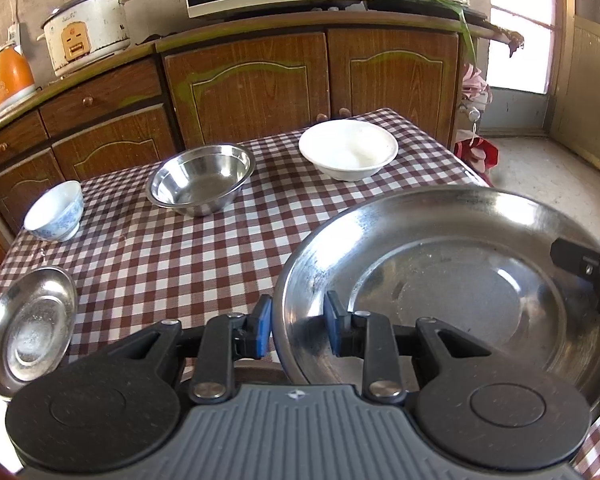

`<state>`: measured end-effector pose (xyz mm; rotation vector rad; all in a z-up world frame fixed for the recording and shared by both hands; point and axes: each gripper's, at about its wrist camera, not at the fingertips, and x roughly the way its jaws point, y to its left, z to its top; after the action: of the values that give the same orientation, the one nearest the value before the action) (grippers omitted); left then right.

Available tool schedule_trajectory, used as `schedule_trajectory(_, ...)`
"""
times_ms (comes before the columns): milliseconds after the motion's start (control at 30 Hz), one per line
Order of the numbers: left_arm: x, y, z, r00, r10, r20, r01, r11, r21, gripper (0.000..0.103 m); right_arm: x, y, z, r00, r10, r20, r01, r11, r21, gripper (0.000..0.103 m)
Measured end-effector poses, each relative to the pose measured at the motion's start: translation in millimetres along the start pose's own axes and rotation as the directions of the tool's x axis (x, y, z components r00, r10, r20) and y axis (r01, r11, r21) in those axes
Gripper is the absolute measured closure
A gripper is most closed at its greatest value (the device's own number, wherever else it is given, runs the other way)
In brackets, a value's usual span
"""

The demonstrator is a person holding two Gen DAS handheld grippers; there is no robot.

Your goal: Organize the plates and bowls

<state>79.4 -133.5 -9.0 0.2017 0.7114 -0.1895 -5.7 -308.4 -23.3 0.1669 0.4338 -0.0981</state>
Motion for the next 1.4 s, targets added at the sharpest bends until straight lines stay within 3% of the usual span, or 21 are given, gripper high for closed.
schedule_trajectory(433, -2.2, 15.7, -6.8, 1.000, -0.006, -0.011, 0.006, 0.999, -0.040, 0.073, -1.6, 13.1, -5.4, 1.000, 0.018, -0.012, -0.018, 1.000, -0.016, 0.076)
schedule_trajectory(1400, -26.4, 45.8, -23.3, 0.998, 0.057, 0.004, -0.057, 0.996, -0.066, 0.073, -12.2, 50.8, -13.2, 0.997, 0.073, -0.016, -0.074, 0.995, -0.071, 0.076)
